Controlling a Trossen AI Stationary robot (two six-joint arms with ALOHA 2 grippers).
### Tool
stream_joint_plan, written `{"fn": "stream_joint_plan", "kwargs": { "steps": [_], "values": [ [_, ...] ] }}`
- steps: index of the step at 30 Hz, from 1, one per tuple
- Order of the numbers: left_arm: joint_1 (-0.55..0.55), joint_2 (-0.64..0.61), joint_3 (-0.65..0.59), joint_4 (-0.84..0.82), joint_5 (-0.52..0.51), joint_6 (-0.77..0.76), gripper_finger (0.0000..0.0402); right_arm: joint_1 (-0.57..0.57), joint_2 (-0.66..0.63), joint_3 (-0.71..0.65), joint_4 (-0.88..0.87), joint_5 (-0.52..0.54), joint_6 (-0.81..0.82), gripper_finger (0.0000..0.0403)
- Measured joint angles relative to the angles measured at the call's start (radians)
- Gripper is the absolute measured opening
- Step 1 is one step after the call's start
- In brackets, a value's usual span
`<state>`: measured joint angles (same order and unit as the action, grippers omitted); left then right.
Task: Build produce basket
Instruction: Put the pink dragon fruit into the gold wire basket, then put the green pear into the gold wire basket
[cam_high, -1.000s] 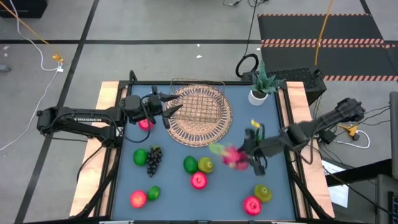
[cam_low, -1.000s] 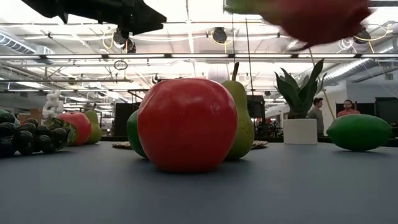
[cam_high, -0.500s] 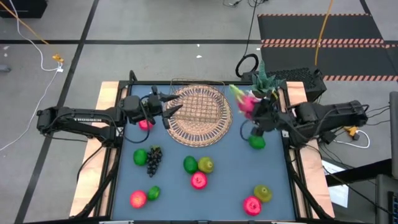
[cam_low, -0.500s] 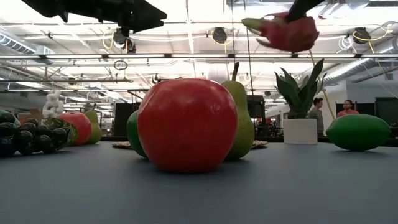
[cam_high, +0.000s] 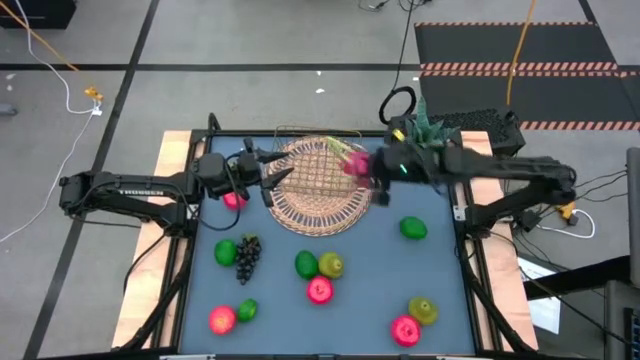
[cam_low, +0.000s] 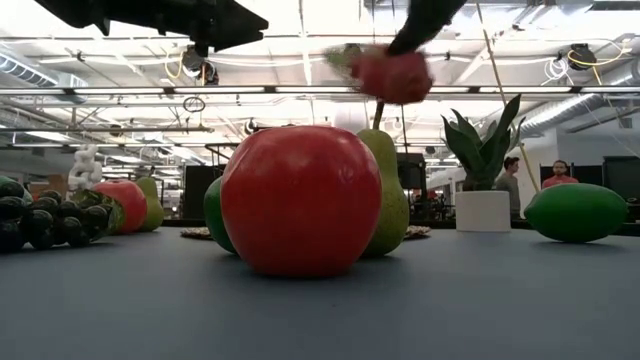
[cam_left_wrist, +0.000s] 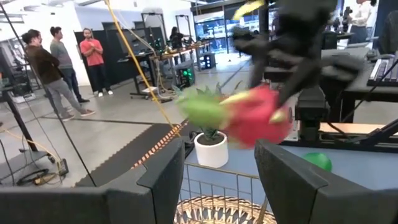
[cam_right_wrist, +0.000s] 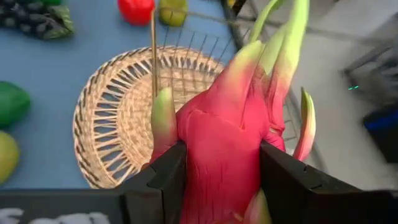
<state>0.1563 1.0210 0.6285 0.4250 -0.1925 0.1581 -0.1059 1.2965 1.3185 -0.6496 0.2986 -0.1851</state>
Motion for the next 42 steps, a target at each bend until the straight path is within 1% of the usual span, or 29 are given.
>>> {"fn": "stream_joint_plan", "kwargs": {
  "steps": [3,5,6,9,11,12,14,16,21,23,26,29,35,38,42],
  "values": [
    [0.007,0.0,0.0,0.02,-0.001,0.019,0.02,-0.1,0.102,0.116,0.013,-0.039,-0.085,0.0157],
    [0.009,0.0,0.0,0.022,-0.005,0.017,0.02,-0.166,0.177,0.21,0.03,-0.081,-0.106,0.0157],
    [0.009,0.0,0.0,0.015,-0.01,0.016,0.02,-0.198,0.211,0.248,0.032,-0.122,-0.111,0.0157],
    [0.008,0.0,0.001,-0.031,-0.022,0.016,0.02,-0.273,0.299,0.307,0.037,-0.34,-0.074,0.0157],
    [0.008,0.0,0.001,-0.074,-0.041,0.019,0.02,-0.306,0.346,0.305,0.016,-0.393,-0.066,0.0157],
    [0.009,0.0,0.001,-0.095,-0.052,0.024,0.02,-0.318,0.371,0.302,0.009,-0.398,-0.067,0.0157],
    [0.013,0.0,0.001,-0.121,-0.081,0.027,0.02,-0.335,0.406,0.295,0.012,-0.374,-0.071,0.0157],
    [0.018,0.0,0.001,-0.135,-0.099,0.021,0.02,-0.355,0.432,0.288,0.025,-0.386,-0.067,0.0157],
    [0.02,0.0,0.001,-0.153,-0.102,-0.003,0.02,-0.384,0.455,0.237,0.085,-0.378,-0.066,0.0161],
    [0.02,0.0,0.001,-0.159,-0.102,-0.003,0.02,-0.39,0.453,0.198,0.127,-0.387,-0.064,0.0171],
    [0.02,0.0,0.001,-0.162,-0.102,-0.004,0.02,-0.402,0.446,0.141,0.194,-0.444,-0.06,0.0193],
    [0.02,0.0,0.001,-0.162,-0.102,-0.004,0.02,-0.408,0.447,0.108,0.203,-0.486,-0.061,0.0222],
    [0.02,0.0,0.001,-0.162,-0.102,-0.006,0.02,-0.404,0.447,0.087,0.2,-0.487,-0.067,0.0273],
    [0.02,0.0,0.001,-0.162,-0.102,-0.007,0.02,-0.401,0.428,0.087,0.205,-0.486,-0.065,0.0283],
    [0.02,0.0,0.001,-0.163,-0.102,-0.012,0.02,-0.39,0.367,0.087,0.218,-0.482,-0.063,0.028]
  ]
}}
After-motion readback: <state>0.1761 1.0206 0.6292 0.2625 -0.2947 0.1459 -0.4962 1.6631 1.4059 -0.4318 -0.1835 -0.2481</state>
